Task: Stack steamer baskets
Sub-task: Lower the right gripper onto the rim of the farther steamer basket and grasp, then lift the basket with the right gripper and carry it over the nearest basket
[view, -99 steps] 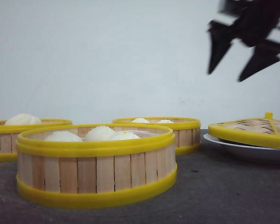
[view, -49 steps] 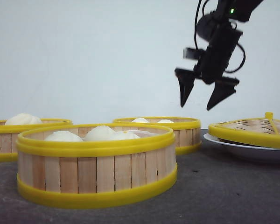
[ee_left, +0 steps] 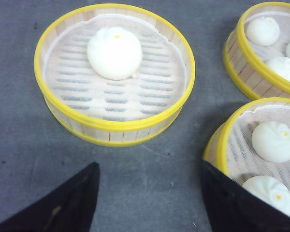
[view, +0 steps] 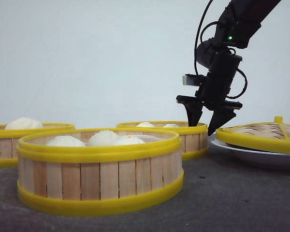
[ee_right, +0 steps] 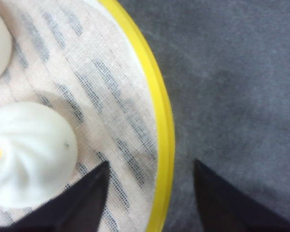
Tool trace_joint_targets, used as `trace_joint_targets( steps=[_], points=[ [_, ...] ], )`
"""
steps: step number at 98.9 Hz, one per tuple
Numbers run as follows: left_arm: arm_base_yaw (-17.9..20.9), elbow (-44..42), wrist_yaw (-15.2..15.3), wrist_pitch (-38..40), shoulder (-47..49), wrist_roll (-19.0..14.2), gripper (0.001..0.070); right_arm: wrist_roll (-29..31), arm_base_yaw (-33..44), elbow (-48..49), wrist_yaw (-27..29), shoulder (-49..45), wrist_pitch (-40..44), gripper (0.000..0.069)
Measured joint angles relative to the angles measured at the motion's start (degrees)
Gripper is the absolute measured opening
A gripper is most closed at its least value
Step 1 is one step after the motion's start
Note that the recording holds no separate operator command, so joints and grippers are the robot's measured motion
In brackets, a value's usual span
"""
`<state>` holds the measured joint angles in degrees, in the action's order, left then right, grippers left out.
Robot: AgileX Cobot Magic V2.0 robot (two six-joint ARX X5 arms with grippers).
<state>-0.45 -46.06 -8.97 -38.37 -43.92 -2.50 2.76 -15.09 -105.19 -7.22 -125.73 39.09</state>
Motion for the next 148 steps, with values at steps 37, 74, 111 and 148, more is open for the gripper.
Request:
trace_joint_targets(
  steps=[37,74,111,148],
  points=[
    [0.02,0.0,0.0,-0.07,0.0,0.0,0.0395,2.03,-0.24,-0.11,1.44,-1.01,-1.55,0.0024],
    [0.0,0.0,0.0,-0.11,0.0,0.0,0.0395,4.96,-0.17,-7.93,-1.88,-2.45,2.56,0.0023],
    [0.0,0.0,0.0,-1.2,0.0,0.48,0.0395,-0.98,-1.95,-25.83,-2.14,-0.94,24.72,0.0023],
    [0.0,0.0,0.0,-1.75,0.0,1.05,0.0395,-5.6,-8.59,-25.88,-2.19,9.79,37.7,0.0023]
  ],
)
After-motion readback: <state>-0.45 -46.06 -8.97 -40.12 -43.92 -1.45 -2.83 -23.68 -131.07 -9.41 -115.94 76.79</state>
